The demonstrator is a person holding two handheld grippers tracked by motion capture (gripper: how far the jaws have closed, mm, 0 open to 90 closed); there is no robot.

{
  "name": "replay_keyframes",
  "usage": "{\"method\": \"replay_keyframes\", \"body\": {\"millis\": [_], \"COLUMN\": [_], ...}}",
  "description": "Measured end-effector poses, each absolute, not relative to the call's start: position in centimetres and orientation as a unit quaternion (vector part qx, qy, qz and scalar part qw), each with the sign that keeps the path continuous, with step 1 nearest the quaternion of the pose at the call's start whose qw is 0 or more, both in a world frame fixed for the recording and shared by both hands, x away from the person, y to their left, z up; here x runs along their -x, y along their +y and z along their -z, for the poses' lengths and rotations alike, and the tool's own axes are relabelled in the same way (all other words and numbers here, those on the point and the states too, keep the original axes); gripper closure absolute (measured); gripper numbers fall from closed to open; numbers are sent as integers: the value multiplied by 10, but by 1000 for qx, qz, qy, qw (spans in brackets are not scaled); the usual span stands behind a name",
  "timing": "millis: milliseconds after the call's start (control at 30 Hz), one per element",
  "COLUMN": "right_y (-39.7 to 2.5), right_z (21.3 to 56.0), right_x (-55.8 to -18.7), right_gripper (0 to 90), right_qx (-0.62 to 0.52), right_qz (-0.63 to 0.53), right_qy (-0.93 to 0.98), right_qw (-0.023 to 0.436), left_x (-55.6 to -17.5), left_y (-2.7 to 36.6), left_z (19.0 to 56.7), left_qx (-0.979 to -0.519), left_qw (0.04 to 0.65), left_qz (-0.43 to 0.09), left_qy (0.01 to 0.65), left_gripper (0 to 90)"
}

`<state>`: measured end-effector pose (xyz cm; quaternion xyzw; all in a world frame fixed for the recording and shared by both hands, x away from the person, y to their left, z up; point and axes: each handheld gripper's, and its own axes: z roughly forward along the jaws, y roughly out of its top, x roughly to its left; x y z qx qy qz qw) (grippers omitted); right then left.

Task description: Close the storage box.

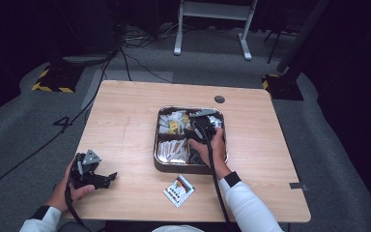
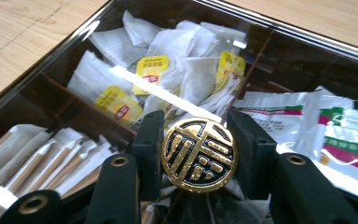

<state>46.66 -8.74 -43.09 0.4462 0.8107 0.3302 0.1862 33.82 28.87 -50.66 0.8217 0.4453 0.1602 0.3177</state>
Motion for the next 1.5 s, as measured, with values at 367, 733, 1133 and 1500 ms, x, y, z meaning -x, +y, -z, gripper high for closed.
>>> {"method": "replay_keyframes", "body": {"millis": [367, 733, 1133, 1500], "right_y": [-94, -97, -83, -100], "right_z": [431, 433, 434, 422], "right_x": [-470, -472, -474, -466], "right_gripper": [579, 588, 572, 304], "right_qx": [-388, -376, -382, -333], "right_qz": [-321, -333, -339, -360], "right_qy": [849, 850, 844, 857], "right_qw": [161, 160, 162, 156], "left_x": [-338, -339, -339, -339], "left_y": [288, 288, 288, 288], "left_z": [507, 507, 507, 507], "left_qx": [-822, -822, -822, -822], "left_qw": [318, 318, 318, 318], "left_qz": [-159, -158, -158, -158], "left_qy": [445, 445, 445, 445], "left_gripper": [3, 3, 3, 3]}}
